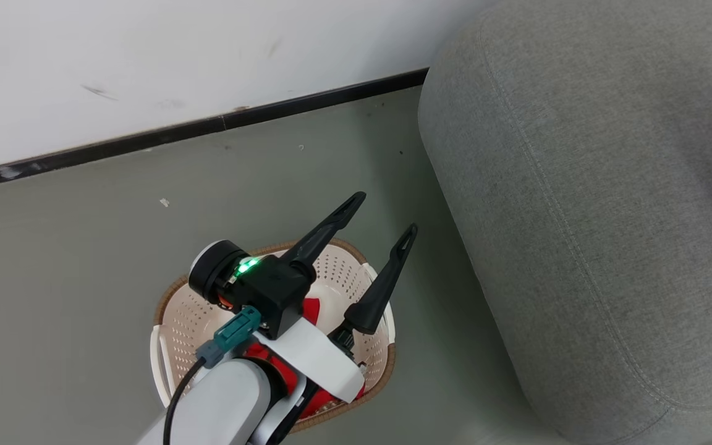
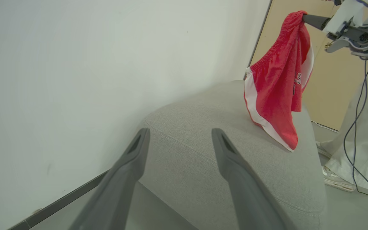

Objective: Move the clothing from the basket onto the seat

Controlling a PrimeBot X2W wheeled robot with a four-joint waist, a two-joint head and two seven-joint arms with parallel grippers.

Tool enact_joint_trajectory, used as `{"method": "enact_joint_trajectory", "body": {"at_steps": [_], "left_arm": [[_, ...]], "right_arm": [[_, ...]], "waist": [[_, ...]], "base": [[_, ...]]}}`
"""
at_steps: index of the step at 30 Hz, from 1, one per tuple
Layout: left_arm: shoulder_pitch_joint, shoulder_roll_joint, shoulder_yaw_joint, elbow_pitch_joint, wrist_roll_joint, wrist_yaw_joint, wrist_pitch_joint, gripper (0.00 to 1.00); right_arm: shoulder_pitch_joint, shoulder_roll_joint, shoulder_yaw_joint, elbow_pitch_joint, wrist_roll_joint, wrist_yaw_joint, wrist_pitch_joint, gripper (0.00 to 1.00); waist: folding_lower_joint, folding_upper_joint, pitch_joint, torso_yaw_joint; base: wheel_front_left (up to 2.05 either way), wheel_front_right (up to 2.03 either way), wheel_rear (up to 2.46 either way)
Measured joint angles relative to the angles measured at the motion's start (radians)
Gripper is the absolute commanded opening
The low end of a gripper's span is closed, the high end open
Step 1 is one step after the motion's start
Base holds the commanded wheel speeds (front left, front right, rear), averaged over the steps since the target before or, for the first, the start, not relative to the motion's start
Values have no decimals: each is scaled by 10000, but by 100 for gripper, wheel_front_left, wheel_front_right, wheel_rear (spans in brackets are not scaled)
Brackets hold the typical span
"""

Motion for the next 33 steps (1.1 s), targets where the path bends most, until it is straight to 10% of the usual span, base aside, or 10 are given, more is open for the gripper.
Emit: {"method": "enact_joint_trajectory", "body": {"at_steps": [18, 24, 25, 33], "left_arm": [[-903, -102, -247, 136, 418, -263, 105, 100], [-964, -71, -221, 336, 431, -353, 12, 100], [-964, -71, -213, 349, 431, -357, -21, 100], [-955, -12, -104, 642, 405, -430, -205, 100]], "right_arm": [[1303, 2040, 1455, 257, 301, 0, -134, 0], [1832, 2240, 1762, 150, 378, 2, -134, 44], [1887, 2207, 1730, 128, 378, 2, -134, 100], [2534, 1962, 1074, -514, 253, 2, -136, 100]], "waist": [[0, 0, 1334, 17], [0, 0, 1396, -84], [0, 0, 1380, -96], [0, 0, 1182, -208]], "base": [[0, 0, 0], [0, 0, 0], [0, 0, 0], [0, 0, 0]]}}
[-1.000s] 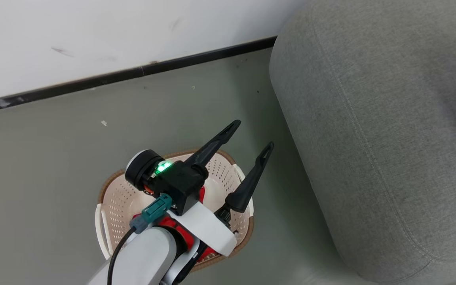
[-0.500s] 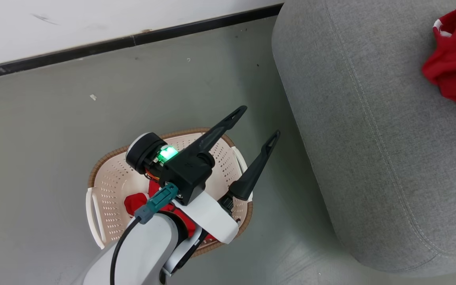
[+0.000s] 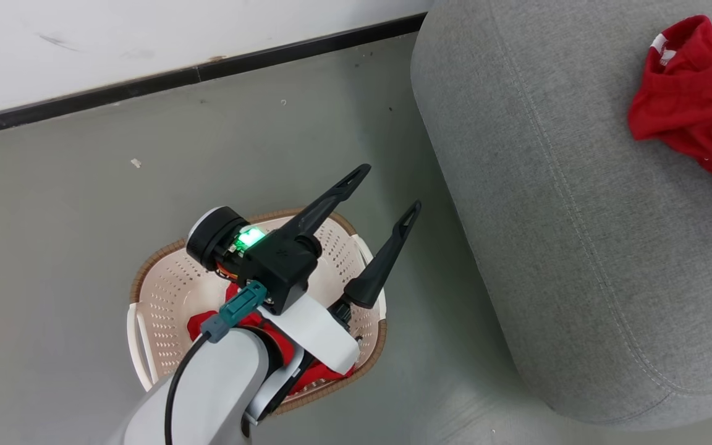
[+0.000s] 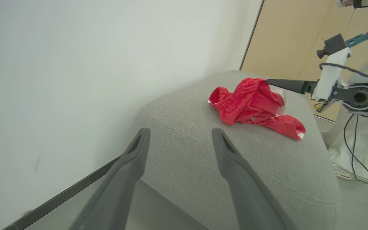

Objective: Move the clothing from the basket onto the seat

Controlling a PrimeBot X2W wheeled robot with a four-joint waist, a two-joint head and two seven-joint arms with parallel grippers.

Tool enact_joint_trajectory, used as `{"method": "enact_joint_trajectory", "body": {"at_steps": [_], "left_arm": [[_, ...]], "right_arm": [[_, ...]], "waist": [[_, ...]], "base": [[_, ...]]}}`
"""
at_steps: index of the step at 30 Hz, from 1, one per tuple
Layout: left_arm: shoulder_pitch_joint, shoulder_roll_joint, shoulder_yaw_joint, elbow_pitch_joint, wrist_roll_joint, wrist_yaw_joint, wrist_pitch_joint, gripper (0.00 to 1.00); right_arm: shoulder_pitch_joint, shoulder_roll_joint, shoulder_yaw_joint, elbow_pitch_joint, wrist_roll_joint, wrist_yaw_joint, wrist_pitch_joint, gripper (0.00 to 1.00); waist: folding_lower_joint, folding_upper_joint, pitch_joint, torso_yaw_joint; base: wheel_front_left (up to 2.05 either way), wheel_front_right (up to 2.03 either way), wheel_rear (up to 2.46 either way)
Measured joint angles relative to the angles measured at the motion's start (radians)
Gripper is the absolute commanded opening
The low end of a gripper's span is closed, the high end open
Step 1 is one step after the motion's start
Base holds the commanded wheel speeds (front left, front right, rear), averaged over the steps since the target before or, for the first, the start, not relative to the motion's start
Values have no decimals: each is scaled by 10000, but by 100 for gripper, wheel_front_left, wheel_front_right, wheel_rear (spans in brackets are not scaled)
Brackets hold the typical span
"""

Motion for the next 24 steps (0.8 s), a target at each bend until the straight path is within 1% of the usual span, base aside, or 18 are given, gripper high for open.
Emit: {"method": "enact_joint_trajectory", "body": {"at_steps": [6, 9, 14, 17, 21, 24], "left_arm": [[68, 221, 222, 259, -19, 8, -178, 100], [273, 253, 424, 334, -123, 48, -318, 100], [639, 382, 792, 393, -286, 247, -537, 100], [832, 593, 1129, 479, -288, 376, -744, 100], [1220, 702, 1565, 623, -445, 673, -1030, 100], [1515, 803, 1908, 679, -499, 903, -1283, 100]], "right_arm": [[592, -15, -395, -627, -370, 0, 0, 100], [883, 6, -535, -953, -734, 0, -2, 100], [1146, 127, -786, -1452, -965, 2, -29, 100], [1169, 307, -888, -1891, -1287, 0, -35, 100], [1162, 591, -859, -2470, -1678, 0, -44, 100], [1173, 773, -560, -2736, -2094, 0, -44, 100]], "waist": [[0, 0, -233, -58], [0, 0, -376, -61], [0, 0, -589, -25], [1, 0, -756, 27], [0, 0, -983, 135], [0, 1, -1157, 245]], "base": [[0, 0, 0], [0, 0, 0], [0, 0, 0], [0, 0, 0], [0, 0, 0], [0, 0, 0]]}}
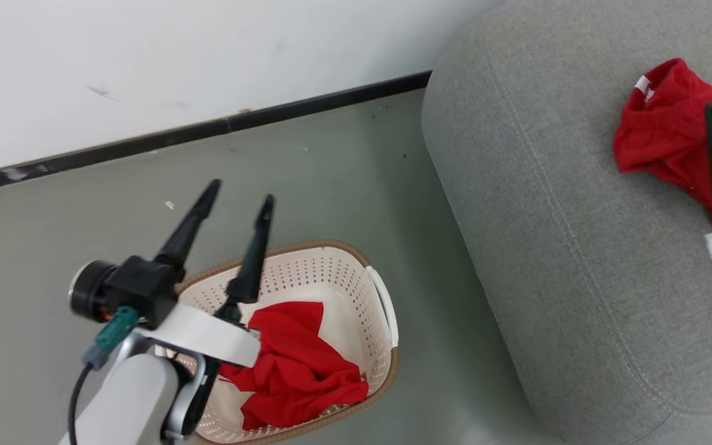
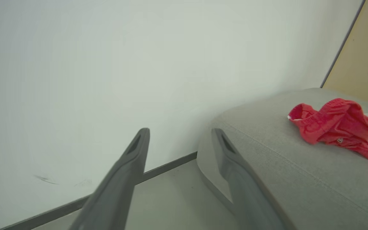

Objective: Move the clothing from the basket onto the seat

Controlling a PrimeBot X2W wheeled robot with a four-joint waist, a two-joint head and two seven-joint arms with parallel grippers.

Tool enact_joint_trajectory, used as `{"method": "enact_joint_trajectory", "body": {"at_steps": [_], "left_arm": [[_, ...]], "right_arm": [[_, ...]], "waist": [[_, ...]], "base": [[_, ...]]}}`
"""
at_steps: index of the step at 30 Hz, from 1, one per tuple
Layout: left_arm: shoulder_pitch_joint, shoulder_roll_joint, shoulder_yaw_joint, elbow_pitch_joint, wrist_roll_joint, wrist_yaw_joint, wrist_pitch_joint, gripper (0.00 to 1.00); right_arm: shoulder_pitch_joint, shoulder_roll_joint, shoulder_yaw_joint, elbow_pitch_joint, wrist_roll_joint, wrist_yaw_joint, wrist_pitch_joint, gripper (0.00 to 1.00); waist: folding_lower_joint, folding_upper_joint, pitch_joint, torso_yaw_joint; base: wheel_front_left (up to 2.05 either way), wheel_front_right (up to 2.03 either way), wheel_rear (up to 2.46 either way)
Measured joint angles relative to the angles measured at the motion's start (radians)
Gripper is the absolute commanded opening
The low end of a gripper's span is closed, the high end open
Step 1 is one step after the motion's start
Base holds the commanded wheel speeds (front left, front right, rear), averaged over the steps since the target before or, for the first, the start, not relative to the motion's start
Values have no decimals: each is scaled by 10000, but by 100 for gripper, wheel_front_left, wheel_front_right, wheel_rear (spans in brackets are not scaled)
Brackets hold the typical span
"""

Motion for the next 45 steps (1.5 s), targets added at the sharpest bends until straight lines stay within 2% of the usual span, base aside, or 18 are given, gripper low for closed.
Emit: {"method": "enact_joint_trajectory", "body": {"at_steps": [11, 23, 32, 45], "left_arm": [[1364, 86, 1381, 284, -518, 884, -470, 100], [2730, 90, 2017, 412, -546, 1440, -571, 100], [3559, 46, 2247, 499, -546, 1570, -644, 100], [4512, -155, 2433, 249, -464, 1653, -646, 100]], "right_arm": [[35, 1055, 560, -823, -993, 0, -25, 100], [1337, 2023, 704, -1137, -1944, 0, -25, 100], [2661, 2203, 648, -1461, -2541, 0, -27, 100], [4423, 3143, 211, -1801, -2963, 0, -25, 100]], "waist": [[0, 0, -693, 489], [0, 0, -1554, 915], [0, 0, -2302, 1105], [0, 0, -3096, 1196]], "base": [[0, 0, 0], [0, 0, 0], [0, 0, 0], [0, 0, 0]]}}
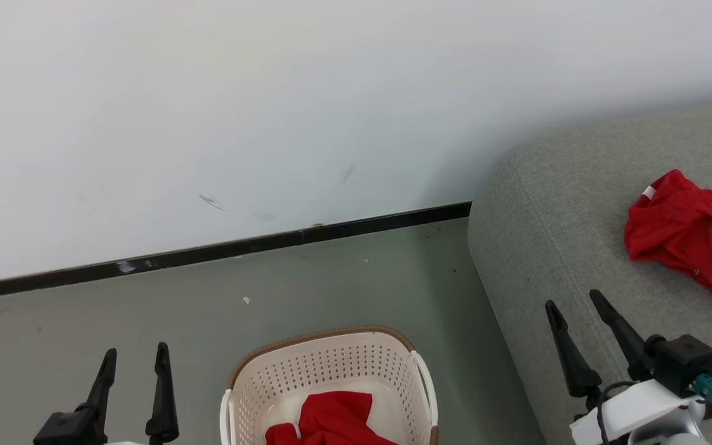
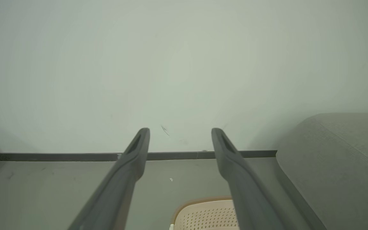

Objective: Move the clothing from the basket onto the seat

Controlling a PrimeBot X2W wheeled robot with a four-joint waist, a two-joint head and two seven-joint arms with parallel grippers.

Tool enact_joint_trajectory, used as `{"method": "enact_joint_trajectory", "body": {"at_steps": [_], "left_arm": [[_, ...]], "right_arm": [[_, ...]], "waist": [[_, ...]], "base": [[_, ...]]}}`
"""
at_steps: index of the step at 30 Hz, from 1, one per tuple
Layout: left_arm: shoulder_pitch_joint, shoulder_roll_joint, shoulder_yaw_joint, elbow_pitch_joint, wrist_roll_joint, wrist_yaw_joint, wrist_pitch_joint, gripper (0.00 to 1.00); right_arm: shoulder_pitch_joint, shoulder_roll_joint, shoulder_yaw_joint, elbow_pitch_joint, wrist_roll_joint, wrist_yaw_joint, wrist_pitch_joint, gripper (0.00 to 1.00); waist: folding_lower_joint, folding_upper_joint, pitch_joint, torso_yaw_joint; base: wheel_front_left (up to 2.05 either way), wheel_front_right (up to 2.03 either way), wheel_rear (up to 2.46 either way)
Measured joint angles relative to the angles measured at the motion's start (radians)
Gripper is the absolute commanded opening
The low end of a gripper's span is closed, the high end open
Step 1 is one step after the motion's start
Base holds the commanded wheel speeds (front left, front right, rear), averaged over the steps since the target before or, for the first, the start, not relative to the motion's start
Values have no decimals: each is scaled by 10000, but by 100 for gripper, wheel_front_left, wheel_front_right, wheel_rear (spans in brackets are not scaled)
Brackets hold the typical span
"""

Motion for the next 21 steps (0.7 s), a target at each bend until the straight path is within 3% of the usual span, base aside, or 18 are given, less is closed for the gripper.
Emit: {"method": "enact_joint_trajectory", "body": {"at_steps": [21], "left_arm": [[686, 33, 88, -426, 186, -15, -8, 100]], "right_arm": [[993, 428, -286, -692, -677, 0, 0, 100]], "waist": [[0, 0, -425, 39]], "base": [[0, 0, 0]]}}
